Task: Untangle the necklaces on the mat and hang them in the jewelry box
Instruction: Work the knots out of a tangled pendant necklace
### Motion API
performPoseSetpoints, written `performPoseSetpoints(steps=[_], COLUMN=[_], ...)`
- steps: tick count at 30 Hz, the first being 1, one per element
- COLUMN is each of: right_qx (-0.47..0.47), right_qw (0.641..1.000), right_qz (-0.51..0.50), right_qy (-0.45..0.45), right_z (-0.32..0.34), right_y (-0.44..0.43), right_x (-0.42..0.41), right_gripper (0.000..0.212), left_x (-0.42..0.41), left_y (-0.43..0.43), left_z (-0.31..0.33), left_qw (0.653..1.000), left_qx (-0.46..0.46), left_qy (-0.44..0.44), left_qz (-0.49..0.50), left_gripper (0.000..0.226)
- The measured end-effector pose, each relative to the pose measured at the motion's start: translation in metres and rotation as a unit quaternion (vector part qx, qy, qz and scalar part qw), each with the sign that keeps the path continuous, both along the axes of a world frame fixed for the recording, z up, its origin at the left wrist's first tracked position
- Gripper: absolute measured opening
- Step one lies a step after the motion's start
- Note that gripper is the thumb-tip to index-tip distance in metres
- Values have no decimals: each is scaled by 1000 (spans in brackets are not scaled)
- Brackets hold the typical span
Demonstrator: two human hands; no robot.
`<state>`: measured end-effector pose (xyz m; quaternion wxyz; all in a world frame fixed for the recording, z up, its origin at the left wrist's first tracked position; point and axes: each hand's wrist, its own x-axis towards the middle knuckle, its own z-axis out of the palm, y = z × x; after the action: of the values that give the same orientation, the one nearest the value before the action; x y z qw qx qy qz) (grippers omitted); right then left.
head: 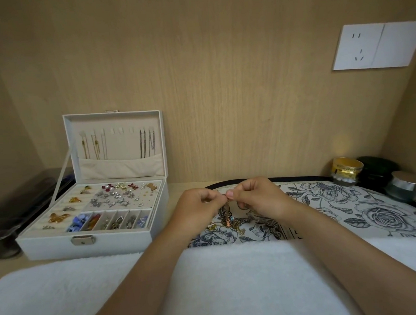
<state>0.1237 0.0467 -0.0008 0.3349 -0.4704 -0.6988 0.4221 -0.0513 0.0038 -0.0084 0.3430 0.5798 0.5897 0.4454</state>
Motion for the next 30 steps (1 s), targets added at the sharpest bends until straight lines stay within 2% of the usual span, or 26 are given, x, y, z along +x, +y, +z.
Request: performPoseSetpoints(steps=[8,14,19,25,30], right_qx=[-12,22,30,-11,-5], right_qw=[999,994,986,995,995], right_qz=[43,81,109,98,98], right_qy=[27,-70,-123,-23,-26], right_z=[-1,4,7,8,8], right_y=[0,-1,-6,-9,-9], right_x=[-1,3,0,-3,2], right_gripper=[31,18,15,16,13], left_x=[0,-1,-1,0,-3], left_y=[0,0,2,1,2], left_z=[-2,2,0,3,-3], left_qw=[998,995,995,993,992], left_qx=[-30,-60,-55,-57,-50], left_qy=[-41,-71,-57,-58,-73], left_qz=[-38,-36,-56,-85,-87], left_gripper=[6,9,15,18,12])
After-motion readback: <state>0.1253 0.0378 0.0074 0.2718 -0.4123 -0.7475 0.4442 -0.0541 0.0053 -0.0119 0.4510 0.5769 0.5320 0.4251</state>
